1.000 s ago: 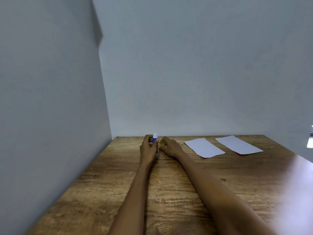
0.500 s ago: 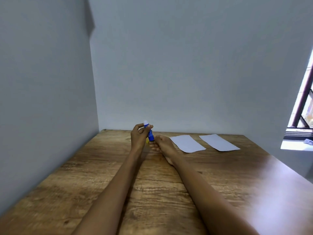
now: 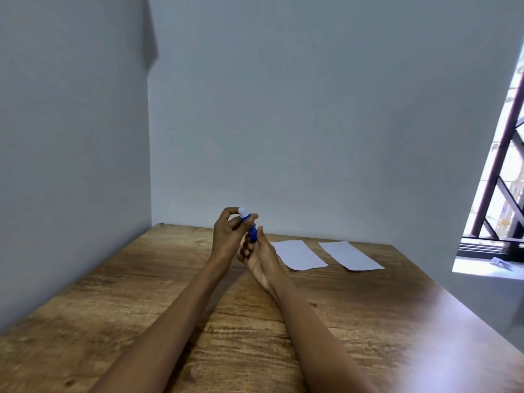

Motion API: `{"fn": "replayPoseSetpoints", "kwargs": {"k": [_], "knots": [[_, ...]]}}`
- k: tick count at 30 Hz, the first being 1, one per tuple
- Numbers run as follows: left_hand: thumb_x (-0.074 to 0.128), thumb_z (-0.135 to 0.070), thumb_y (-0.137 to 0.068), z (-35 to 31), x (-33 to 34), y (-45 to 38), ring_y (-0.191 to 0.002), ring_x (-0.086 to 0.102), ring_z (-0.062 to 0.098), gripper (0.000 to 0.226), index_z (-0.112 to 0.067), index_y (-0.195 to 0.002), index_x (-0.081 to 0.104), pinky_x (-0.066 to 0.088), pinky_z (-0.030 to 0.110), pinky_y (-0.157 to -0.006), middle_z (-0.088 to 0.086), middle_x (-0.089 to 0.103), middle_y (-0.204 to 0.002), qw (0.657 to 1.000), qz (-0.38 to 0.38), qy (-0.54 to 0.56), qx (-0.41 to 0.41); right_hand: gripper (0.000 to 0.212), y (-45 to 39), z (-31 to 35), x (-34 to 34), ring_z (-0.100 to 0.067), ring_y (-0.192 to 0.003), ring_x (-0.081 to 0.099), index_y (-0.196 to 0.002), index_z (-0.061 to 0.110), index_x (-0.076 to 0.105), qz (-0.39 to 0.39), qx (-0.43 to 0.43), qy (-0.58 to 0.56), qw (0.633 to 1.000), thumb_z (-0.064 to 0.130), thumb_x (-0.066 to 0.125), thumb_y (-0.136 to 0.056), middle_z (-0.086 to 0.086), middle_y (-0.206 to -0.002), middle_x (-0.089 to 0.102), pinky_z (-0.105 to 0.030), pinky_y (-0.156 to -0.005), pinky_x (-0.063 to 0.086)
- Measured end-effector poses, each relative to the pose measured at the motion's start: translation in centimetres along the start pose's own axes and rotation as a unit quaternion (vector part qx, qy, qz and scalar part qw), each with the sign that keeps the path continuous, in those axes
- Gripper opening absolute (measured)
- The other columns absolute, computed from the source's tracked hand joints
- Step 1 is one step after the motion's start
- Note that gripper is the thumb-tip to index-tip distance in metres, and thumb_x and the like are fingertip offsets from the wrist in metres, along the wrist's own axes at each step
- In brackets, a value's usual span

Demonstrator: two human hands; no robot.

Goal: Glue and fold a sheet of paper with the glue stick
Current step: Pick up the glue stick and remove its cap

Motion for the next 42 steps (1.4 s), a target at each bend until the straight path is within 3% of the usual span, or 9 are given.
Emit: {"fn": "replayPoseSetpoints", "kwargs": {"k": [4, 8, 10, 16, 22, 28, 34, 39, 42], "knots": [[0.064, -0.012, -0.086, -0.3, 0.5, 0.3, -0.083, 0.070, 0.009, 0.017, -0.011, -0.097, 0.051, 0.054, 0.015, -0.075, 0.003, 0.074, -0.091, 0.999, 0.033, 0.001, 0.018, 0.053, 0.5, -0.2, -0.5, -0.009, -0.041, 0.031, -0.058, 0.018, 0.040, 0.001, 0.056, 0.035, 0.998, 0.056, 0.035, -0.095, 0.004, -0.044, 0.033, -0.022, -0.043, 0.030], [0.067, -0.014, -0.084, 0.0, -0.4, 0.2, -0.081, 0.069, 0.017, 0.023, -0.008, -0.100, 0.051, 0.053, 0.023, -0.074, 0.013, 0.072, -0.091, 1.000, -0.009, -0.001, 0.011, 0.039, 0.7, -0.3, 0.5, -0.008, -0.051, 0.035, -0.108, 0.012, 0.055, 0.041, 0.053, -0.009, 0.998, 0.043, 0.033, -0.100, 0.004, -0.056, 0.041, -0.023, -0.053, 0.037], [0.069, -0.014, -0.082, 0.3, -1.0, 0.0, -0.082, 0.067, 0.022, 0.029, -0.004, -0.103, 0.052, 0.052, 0.027, -0.074, 0.017, 0.072, -0.092, 1.000, -0.031, 0.004, 0.006, 0.031, 0.7, -0.4, 0.8, -0.009, -0.052, 0.038, -0.112, 0.013, 0.053, 0.062, 0.051, -0.015, 0.997, 0.034, 0.034, -0.101, 0.004, -0.058, 0.045, -0.023, -0.055, 0.040], [0.067, -0.013, -0.083, -0.1, -0.2, 0.0, -0.086, 0.067, 0.024, 0.025, -0.006, -0.098, 0.049, 0.051, 0.028, -0.080, 0.015, 0.071, -0.090, 1.000, 0.012, 0.007, 0.021, 0.051, 0.5, -0.2, -0.3, -0.008, -0.039, 0.030, -0.063, 0.017, 0.041, 0.066, 0.057, 0.051, 0.995, 0.055, 0.029, -0.096, 0.005, -0.043, 0.032, -0.021, -0.042, 0.029], [0.065, -0.011, -0.085, -0.7, -0.6, 0.0, -0.086, 0.068, 0.023, 0.017, -0.017, -0.093, 0.051, 0.053, 0.029, -0.079, 0.006, 0.073, -0.089, 0.999, -0.001, 0.015, 0.046, 0.033, -0.2, -0.5, 0.0, -0.007, -0.046, 0.038, -0.103, 0.015, 0.051, 0.103, 0.046, -0.004, 0.994, 0.044, 0.036, -0.098, 0.005, -0.053, 0.044, -0.020, -0.045, 0.036], [0.063, -0.006, -0.086, -0.9, 0.3, 0.0, -0.092, 0.071, 0.018, 0.018, -0.014, -0.096, 0.051, 0.053, 0.015, -0.075, -0.005, 0.075, -0.095, 0.996, 0.044, 0.044, 0.059, 0.043, -0.5, -0.1, -0.8, -0.009, -0.043, 0.030, -0.065, 0.017, 0.047, 0.104, 0.031, -0.014, 0.994, 0.050, 0.042, -0.093, 0.003, -0.050, 0.032, -0.022, -0.042, 0.032], [0.065, -0.007, -0.085, -0.5, 0.5, 0.0, -0.092, 0.070, 0.016, 0.018, -0.018, -0.094, 0.054, 0.054, 0.017, -0.073, -0.008, 0.076, -0.095, 0.997, 0.038, 0.022, 0.060, 0.037, -0.7, 0.1, -1.1, -0.007, -0.047, 0.036, -0.101, 0.014, 0.055, 0.099, 0.031, -0.028, 0.994, 0.047, 0.043, -0.093, 0.003, -0.058, 0.040, -0.020, -0.042, 0.033], [0.064, -0.010, -0.086, -0.6, 1.3, 0.4, -0.094, 0.070, 0.010, 0.016, -0.021, -0.093, 0.054, 0.051, 0.011, -0.070, -0.008, 0.075, -0.098, 0.994, 0.073, -0.002, 0.080, 0.055, -1.0, 0.2, -2.0, -0.007, -0.035, 0.025, -0.053, 0.019, 0.045, 0.040, 0.031, 0.040, 0.998, 0.062, 0.044, -0.088, 0.005, -0.043, 0.029, -0.021, -0.033, 0.025], [0.063, -0.011, -0.087, -0.4, 1.0, 0.2, -0.093, 0.070, 0.010, 0.016, -0.023, -0.092, 0.054, 0.052, 0.015, -0.070, -0.008, 0.075, -0.099, 0.995, 0.062, -0.005, 0.080, 0.047, -0.9, -0.1, -1.6, -0.007, -0.045, 0.031, -0.085, 0.015, 0.058, 0.070, 0.043, 0.018, 0.996, 0.058, 0.040, -0.092, 0.001, -0.060, 0.037, -0.020, -0.037, 0.029]]}}
Point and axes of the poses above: each hand's wrist, its own y-axis away from the middle knuckle, its own x-axis out of the palm, z = x × y, the point moved 6 cm from there along -y, towards the middle knuckle
